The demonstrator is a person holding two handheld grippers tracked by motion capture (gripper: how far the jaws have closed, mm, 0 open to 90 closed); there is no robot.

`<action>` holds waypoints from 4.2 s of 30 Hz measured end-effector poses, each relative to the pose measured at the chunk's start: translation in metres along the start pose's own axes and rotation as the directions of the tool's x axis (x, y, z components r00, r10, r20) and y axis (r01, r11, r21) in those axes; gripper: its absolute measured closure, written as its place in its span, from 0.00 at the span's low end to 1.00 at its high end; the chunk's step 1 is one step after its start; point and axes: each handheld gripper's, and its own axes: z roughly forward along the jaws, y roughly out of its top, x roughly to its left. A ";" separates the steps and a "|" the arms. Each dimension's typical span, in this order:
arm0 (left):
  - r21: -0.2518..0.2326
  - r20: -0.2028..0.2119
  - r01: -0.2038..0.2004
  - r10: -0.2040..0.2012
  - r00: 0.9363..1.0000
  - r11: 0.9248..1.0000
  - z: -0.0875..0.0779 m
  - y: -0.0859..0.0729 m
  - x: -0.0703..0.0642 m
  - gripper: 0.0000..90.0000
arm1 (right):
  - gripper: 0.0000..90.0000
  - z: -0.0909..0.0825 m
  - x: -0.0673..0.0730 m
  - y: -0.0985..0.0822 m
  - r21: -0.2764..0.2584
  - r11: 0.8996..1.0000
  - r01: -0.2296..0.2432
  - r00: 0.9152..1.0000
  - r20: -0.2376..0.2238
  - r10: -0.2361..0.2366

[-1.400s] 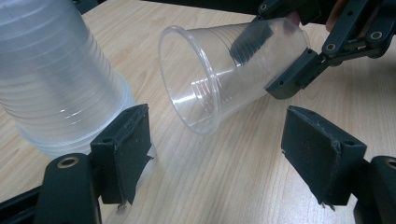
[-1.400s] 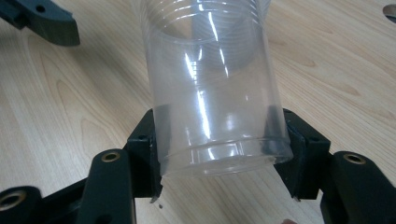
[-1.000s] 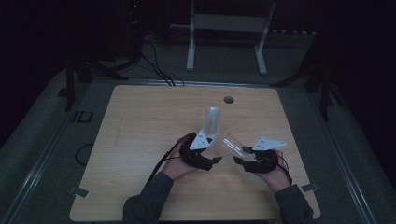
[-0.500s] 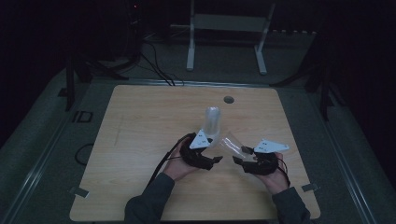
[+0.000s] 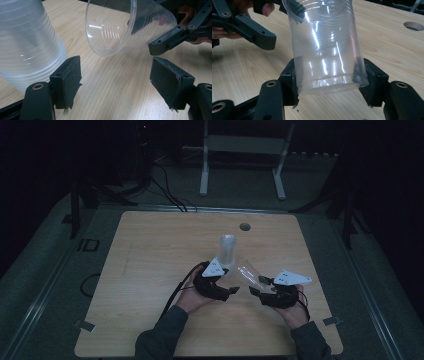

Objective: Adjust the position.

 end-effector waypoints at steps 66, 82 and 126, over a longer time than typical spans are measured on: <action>-0.183 0.126 0.216 -0.195 0.973 0.959 0.008 0.022 0.002 0.28 | 0.46 0.000 0.021 0.004 -0.216 0.974 0.073 0.981 0.192 -0.031; -0.199 0.157 0.260 -0.231 0.960 0.945 0.011 0.022 0.004 0.26 | 0.46 0.004 0.024 0.004 -0.223 0.972 0.075 0.980 0.197 -0.030; -0.283 0.180 0.305 -0.262 0.948 0.909 0.012 0.027 0.002 0.32 | 0.44 0.014 0.030 0.002 -0.192 0.978 0.077 0.986 0.161 -0.046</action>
